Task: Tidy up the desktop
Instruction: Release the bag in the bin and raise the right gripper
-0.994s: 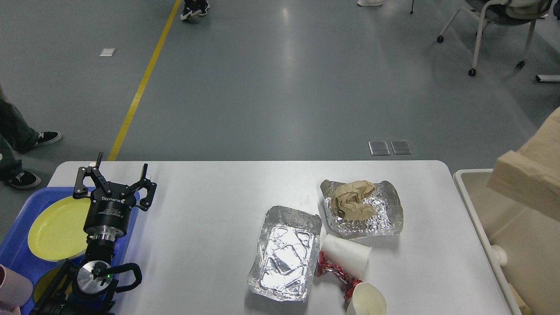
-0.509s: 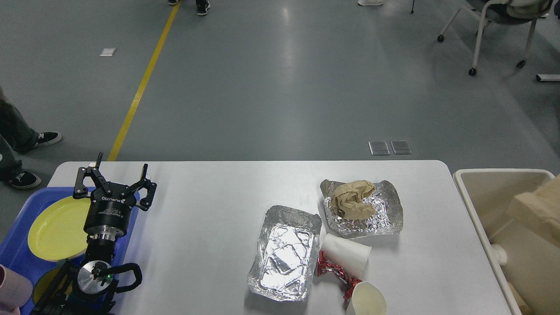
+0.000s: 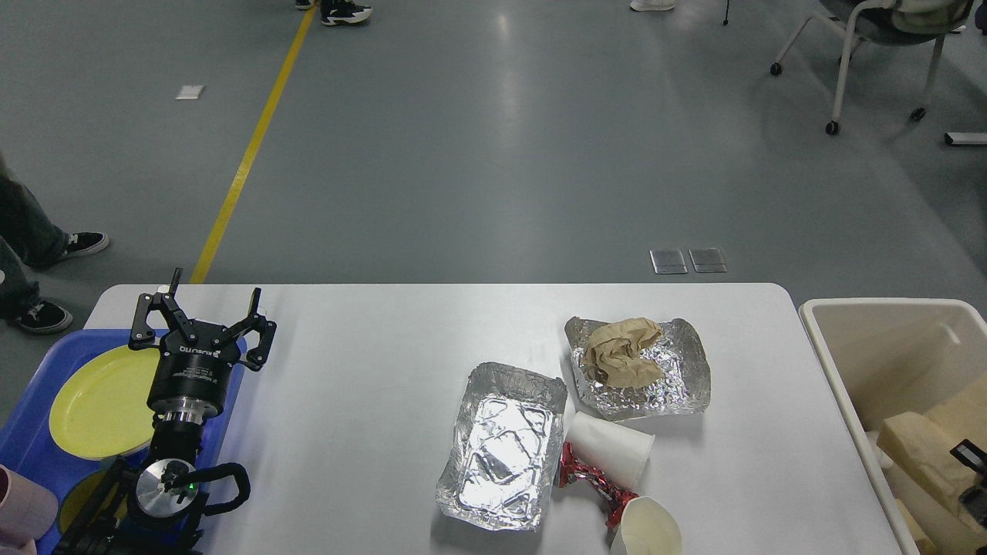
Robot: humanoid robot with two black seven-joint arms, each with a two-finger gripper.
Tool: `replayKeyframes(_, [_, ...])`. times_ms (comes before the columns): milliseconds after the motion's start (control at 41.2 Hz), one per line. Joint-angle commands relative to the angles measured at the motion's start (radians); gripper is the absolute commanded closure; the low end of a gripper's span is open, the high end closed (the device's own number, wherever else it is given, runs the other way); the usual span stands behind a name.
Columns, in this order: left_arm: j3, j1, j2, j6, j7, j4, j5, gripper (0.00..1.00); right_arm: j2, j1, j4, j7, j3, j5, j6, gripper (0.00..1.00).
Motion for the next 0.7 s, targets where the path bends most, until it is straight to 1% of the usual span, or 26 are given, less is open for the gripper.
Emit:
replayKeyframes(0, [0.000, 0.000, 0.000, -0.001, 0.000, 0.000, -0.001, 0.04, 0.029, -0.018, -0.001, -0.004, -0.002, 0.010, -0.005, 1.00])
replayKeyframes(170, [0.000, 0.000, 0.000, -0.001, 0.000, 0.000, 0.001, 0.04, 0.047, -0.030, 0.000, -0.007, -0.008, 0.010, -0.013, 1.00])
replayKeyframes(509, [0.000, 0.000, 0.000, 0.000, 0.000, 0.000, -0.001, 0.04, 0.048, -0.030, 0.002, -0.007, -0.015, 0.010, -0.015, 1.00])
replayKeyframes(534, [0.000, 0.000, 0.000, -0.001, 0.000, 0.000, 0.001, 0.04, 0.048, -0.030, 0.002, -0.006, -0.014, 0.010, -0.016, 0.94])
replayKeyframes(558, [0.000, 0.001, 0.000, 0.000, 0.000, 0.000, -0.001, 0.04, 0.046, -0.030, 0.002, -0.006, -0.009, 0.010, -0.018, 0.73])
replayKeyframes(582, [0.000, 0.000, 0.000, 0.000, 0.000, 0.000, -0.001, 0.04, 0.044, -0.030, 0.002, -0.006, -0.006, 0.010, -0.022, 0.50])
replayKeyframes(606, [0.000, 0.000, 0.000, 0.000, 0.000, 0.000, -0.001, 0.04, 0.041, -0.027, 0.003, -0.006, -0.006, 0.010, -0.027, 0.29])
replayKeyframes(631, [0.000, 0.000, 0.000, 0.000, 0.000, 0.000, 0.001, 0.04, 0.040, -0.024, 0.005, -0.006, -0.005, 0.010, -0.033, 0.16])
replayKeyframes(655, [0.000, 0.000, 0.000, 0.000, 0.000, 0.000, -0.001, 0.04, 0.040, -0.023, 0.013, -0.006, -0.005, 0.010, -0.039, 0.13])
replayKeyframes(679, [0.000, 0.000, 0.000, -0.001, 0.000, 0.000, 0.001, 0.04, 0.041, -0.021, 0.014, -0.006, -0.005, 0.010, -0.039, 0.12])
